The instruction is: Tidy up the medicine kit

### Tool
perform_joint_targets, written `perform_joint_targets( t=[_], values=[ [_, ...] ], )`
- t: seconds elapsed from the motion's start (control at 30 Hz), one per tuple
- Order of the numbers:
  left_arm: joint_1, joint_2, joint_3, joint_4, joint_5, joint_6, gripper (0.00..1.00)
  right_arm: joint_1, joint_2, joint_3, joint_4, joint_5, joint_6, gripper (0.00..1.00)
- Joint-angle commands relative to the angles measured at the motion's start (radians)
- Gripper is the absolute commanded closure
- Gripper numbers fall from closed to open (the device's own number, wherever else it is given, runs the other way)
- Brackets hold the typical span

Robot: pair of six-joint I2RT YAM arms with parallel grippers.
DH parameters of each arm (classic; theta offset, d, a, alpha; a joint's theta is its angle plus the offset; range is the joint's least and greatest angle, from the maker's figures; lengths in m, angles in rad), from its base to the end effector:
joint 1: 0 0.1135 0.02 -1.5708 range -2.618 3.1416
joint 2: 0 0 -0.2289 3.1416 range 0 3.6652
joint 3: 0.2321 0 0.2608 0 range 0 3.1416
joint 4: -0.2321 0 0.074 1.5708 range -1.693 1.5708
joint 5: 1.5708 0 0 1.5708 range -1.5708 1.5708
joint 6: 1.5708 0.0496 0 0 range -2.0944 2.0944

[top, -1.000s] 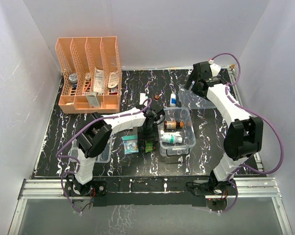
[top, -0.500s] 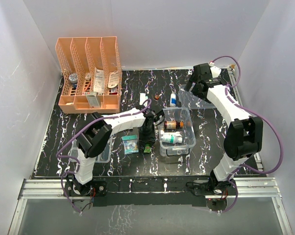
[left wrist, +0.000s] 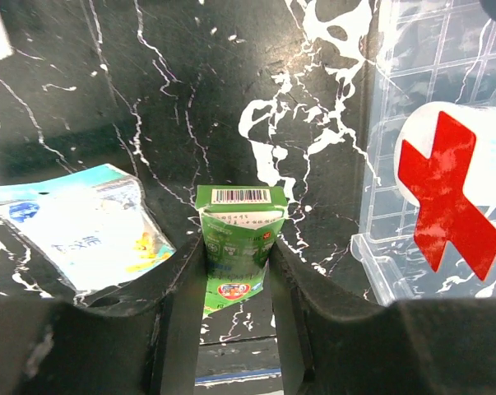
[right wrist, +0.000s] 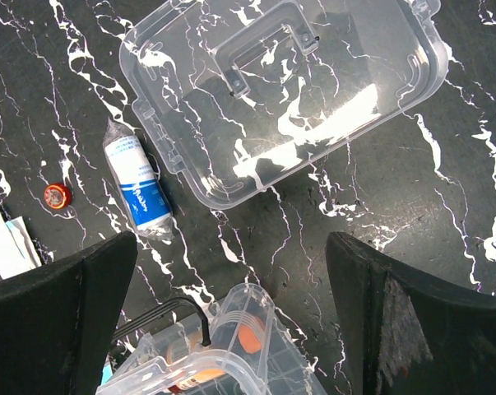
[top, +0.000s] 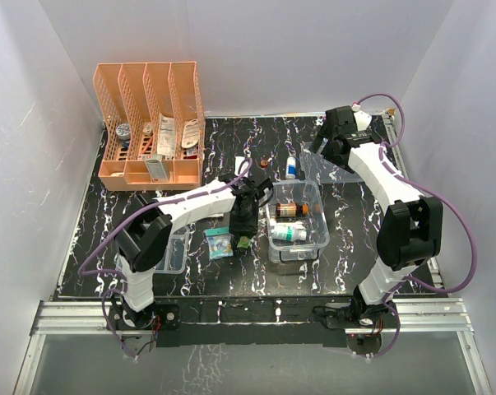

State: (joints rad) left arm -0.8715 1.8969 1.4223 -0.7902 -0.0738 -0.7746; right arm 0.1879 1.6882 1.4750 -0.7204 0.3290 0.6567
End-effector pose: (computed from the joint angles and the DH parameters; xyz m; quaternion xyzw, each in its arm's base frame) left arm 0.2498 -0.2913 0.1500 0.0422 0.9868 -0.0869 0.1303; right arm 0.3758 0.0551 0.2485 0.2675 0.8993 -0.0152 0.3456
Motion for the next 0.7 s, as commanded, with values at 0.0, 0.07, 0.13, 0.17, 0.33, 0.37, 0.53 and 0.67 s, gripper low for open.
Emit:
perform_joint_targets(
  t=[0.0,0.07,0.13,0.17,0.33,0.37,0.53,0.67],
  values=[
    [0.022,-0.075,0.025,-0.050,-0.054,0.088,0.67,-0.004,-0.033,0.029,0.053,-0.003,0.005,0.02],
    [0.034,-0.086,0.036,-0.063,-0.069,0.120,0.67,-0.004,-0.032,0.037,0.052,-0.001,0.002,0.02],
    [0.047,-0.094,0.053,-0.069,-0.092,0.165,0.68,-0.004,-0.031,0.038,0.051,0.000,-0.001,0.02],
    [0.053,-0.098,0.063,-0.071,-0.104,0.187,0.68,-0.004,-0.031,0.036,0.052,0.001,-0.003,0.02],
    [0.096,-0.108,0.150,-0.068,-0.138,0.320,0.70,-0.004,-0.033,0.025,0.051,-0.001,-0.010,0.02],
    [0.101,-0.110,0.171,-0.063,-0.142,0.351,0.70,-0.004,-0.033,0.023,0.053,-0.002,-0.010,0.02],
    [0.103,-0.106,0.289,-0.068,-0.152,0.463,0.69,-0.004,-0.016,0.039,0.068,-0.021,-0.004,0.02],
    [0.101,-0.099,0.353,-0.064,-0.120,0.534,0.69,-0.003,0.012,0.074,0.068,-0.025,-0.007,0.02]
  ],
)
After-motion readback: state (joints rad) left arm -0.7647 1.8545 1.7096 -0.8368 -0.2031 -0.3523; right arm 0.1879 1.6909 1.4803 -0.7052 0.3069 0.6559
